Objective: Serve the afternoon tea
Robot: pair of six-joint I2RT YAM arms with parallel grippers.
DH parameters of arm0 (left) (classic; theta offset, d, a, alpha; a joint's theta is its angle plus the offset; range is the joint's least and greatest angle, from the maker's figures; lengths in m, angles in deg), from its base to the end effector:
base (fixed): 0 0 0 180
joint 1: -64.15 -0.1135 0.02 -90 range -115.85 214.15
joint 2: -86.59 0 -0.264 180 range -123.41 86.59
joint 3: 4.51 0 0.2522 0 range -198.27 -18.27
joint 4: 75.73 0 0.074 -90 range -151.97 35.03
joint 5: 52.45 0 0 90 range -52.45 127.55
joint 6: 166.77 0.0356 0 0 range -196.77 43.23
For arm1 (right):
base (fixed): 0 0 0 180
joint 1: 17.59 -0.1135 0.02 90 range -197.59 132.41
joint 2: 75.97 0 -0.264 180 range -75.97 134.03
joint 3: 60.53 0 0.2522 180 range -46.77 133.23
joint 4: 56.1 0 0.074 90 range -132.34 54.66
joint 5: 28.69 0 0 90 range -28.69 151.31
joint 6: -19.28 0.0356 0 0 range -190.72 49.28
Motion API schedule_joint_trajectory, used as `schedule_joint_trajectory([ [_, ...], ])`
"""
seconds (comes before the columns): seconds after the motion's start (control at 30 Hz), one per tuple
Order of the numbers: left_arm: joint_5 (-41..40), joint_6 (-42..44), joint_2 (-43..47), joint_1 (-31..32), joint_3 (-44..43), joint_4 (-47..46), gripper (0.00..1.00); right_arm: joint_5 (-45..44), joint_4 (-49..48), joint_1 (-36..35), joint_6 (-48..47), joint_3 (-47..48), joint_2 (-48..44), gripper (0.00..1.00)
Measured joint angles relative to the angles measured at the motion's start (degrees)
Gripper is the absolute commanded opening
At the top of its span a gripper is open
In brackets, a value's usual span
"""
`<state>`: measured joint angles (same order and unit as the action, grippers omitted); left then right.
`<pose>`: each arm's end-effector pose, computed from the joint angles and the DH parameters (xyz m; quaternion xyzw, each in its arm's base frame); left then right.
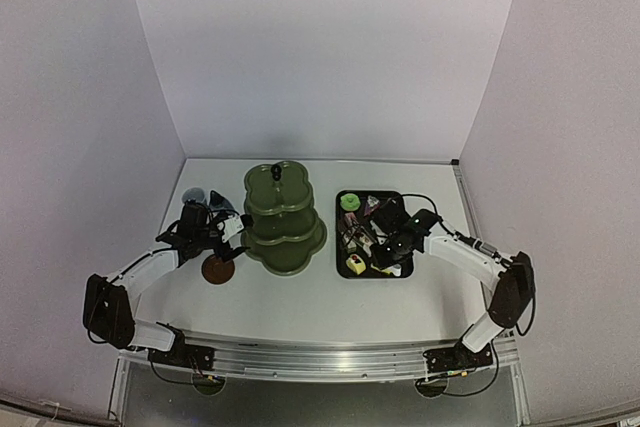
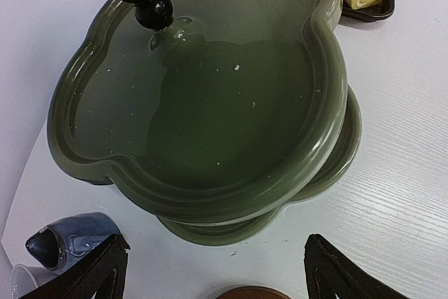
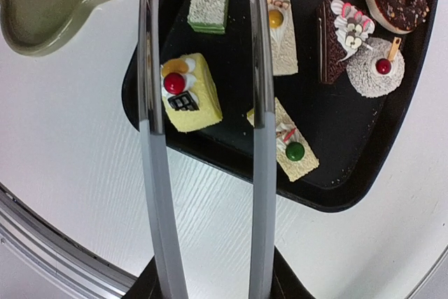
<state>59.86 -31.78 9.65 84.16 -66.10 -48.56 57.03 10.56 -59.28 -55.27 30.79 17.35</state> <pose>0.2607 -0.1093 0.2316 0.5482 0.7156 -0.0875 0.4239 0.2461 0.2156 0.2663 -0.2162 0.9580 0.0563 0.1800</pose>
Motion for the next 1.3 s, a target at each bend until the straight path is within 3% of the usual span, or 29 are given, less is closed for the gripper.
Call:
schedule_joint_trajectory([
  [0.6,0.0,0.02,0.07,0.0,1.48,-0.46,0.88,1.5,3.08,0.0,1.35,-0.02,3.33,0.35],
  [0.87,0.0,0.0,0.07,0.0,1.48,-0.46,0.88,1.46,3.68,0.0,1.05,0.01,3.87,0.1],
  [1.3,0.02,-0.13,0.07,0.0,1.47,-0.52,0.88,-1.08,7.8,-0.07,0.61,8.75,3.84,0.03],
])
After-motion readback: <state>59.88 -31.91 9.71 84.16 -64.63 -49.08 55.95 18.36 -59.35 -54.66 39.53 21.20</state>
